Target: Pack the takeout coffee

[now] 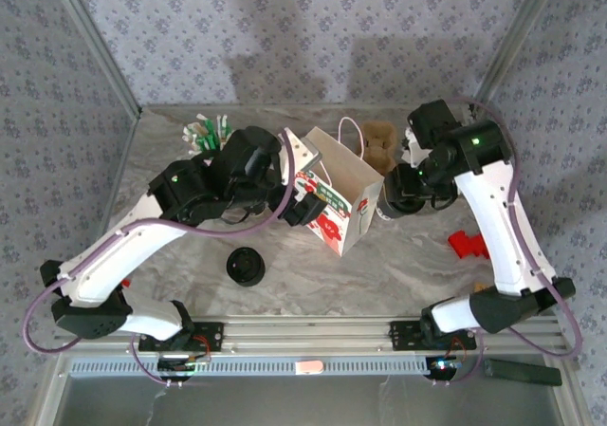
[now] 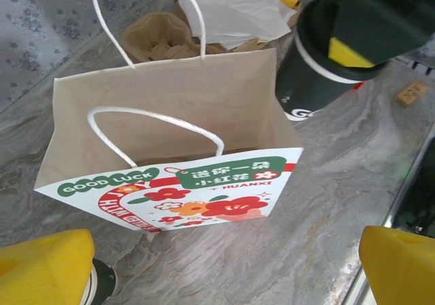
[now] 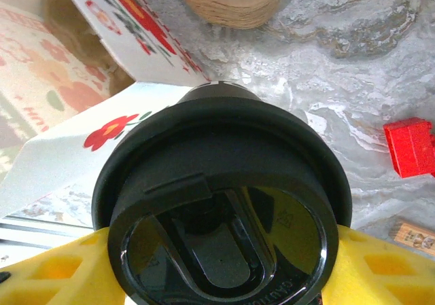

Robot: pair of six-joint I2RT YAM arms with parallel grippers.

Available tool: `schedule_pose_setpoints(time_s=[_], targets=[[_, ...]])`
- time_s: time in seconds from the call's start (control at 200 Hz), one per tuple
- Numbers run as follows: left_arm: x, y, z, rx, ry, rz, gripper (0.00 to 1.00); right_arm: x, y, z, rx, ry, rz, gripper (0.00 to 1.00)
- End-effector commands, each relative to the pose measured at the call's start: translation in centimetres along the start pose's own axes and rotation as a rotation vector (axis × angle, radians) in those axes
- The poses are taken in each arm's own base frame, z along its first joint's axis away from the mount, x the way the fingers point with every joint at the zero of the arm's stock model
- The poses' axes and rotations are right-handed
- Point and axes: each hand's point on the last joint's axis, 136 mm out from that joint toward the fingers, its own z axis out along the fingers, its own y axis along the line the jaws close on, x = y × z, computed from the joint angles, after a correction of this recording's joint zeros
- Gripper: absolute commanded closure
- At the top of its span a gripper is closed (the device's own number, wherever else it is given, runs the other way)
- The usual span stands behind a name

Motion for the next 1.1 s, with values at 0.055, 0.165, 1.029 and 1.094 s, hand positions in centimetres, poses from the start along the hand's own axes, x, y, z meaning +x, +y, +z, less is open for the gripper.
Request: schedule_pose_setpoints(time_s=[0.055, 0.165, 1.029, 1.094], targets=[[-0.8, 1.6, 0.9, -0.102, 0.012, -0.025, 0.0, 5.4, -0.3, -1.5, -0.015, 0.16, 0.003, 0.38], [-1.1, 2.0, 1.3, -0.121, 0.018, -0.034, 0.0, 5.9, 0.0, -2.0, -0.037, 0.147, 0.001, 0.38], [-1.9, 3.3, 1.4, -0.18, 0.015, -0.088, 0.0, 5.9, 1.8, -5.1, -0.121, 0.032, -0.01, 0.43], [-1.8, 3.3, 1.2, -0.181, 0.014, -0.095, 0.0, 5.7, 1.8, -5.5, -0.12, 0.012, -0.014, 0.43]])
